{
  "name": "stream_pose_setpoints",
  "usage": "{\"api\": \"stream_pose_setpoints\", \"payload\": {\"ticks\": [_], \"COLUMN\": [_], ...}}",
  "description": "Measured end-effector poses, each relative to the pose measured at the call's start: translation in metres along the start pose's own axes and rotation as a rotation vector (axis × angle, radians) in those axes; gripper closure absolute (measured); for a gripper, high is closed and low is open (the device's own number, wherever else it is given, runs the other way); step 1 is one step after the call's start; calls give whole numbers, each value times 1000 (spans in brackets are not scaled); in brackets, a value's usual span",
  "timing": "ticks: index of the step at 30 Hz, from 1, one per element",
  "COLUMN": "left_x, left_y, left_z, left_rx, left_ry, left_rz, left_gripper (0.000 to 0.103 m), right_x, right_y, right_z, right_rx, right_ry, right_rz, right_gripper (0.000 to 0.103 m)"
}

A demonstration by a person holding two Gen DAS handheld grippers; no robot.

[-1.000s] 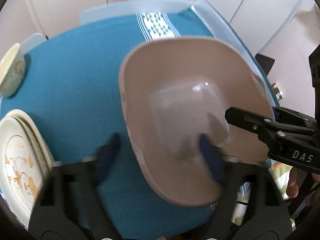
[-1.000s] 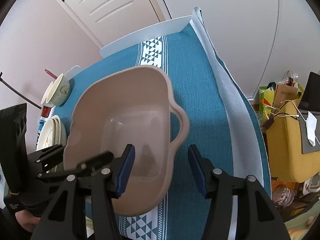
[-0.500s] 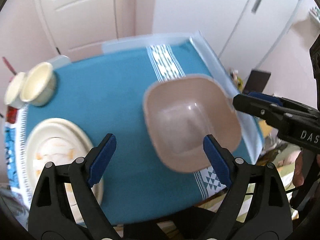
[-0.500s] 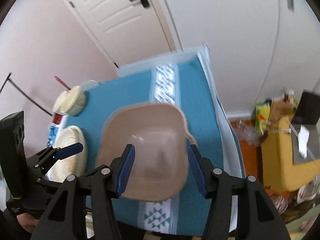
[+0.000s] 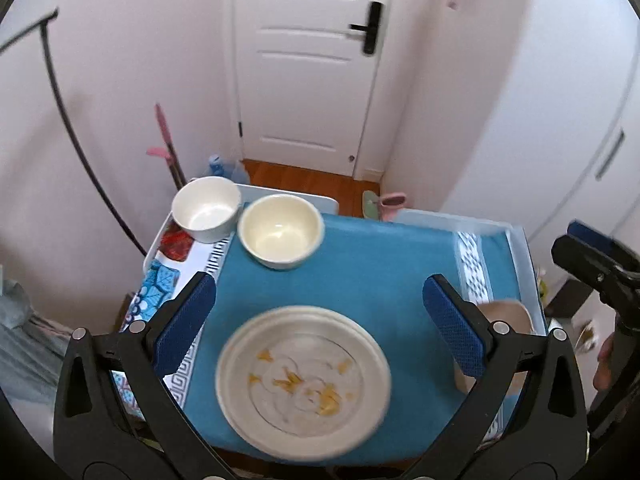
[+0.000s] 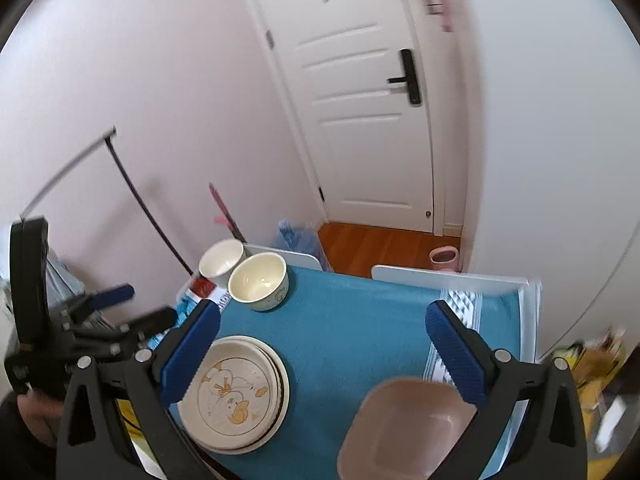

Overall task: Organize plates and bowls
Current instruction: 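Move both grippers to the cream bowl and grasp its rim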

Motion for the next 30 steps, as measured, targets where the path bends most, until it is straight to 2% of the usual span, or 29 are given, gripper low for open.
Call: {"api": "stream_pose_setpoints", "payload": {"ticks": [3, 6, 11, 17, 19, 21, 23, 25, 27, 29, 30], "left_x": [22, 43, 104, 181, 200, 216, 226, 235, 241, 250, 251], "left_y": [-17, -25, -27, -11, -3, 3, 7, 9, 11, 14, 15], "left_z": [39, 71, 105, 120, 119, 117, 116, 117, 117, 117, 116], "left_rx": [-63, -122, -192, -196, -186, -168, -155, -148, -143, -136, -135], "left_ry": [8, 29, 85, 136, 148, 161, 170, 180, 187, 199, 211], "left_rz": [26, 73, 191, 333, 374, 406, 420, 433, 442, 451, 453], "left_gripper": [0, 0, 1, 23, 32, 39, 42, 53, 57, 68, 71], "right_x": [31, 67, 128, 225, 246, 263, 278, 286, 291, 295, 296], "right_y": [-18, -26, -34, 0, 13, 24, 32, 37, 41, 44, 45], "right_z": [8, 24, 42, 46, 44, 45, 45, 47, 47, 48, 48], "right_rx": [44, 44, 35, 145, 191, 212, 224, 238, 243, 249, 247], "right_ry": [25, 6, 21, -42, -62, -65, -62, -71, -69, -77, -82], "right_rz": [29, 82, 144, 339, 383, 427, 460, 475, 483, 490, 495], "right_gripper": [1, 1, 1, 3, 18, 28, 37, 46, 52, 60, 69]}}
Point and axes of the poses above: each gripper's, at about its wrist camera, not at the fingertips, and x roughly the way its jaws point, z to its left, y to its underside, the point moved 9 cm from there along x, roughly the way its jaws point, and after that the axes turned 4 degrees about -x, right-handed, at the moved point
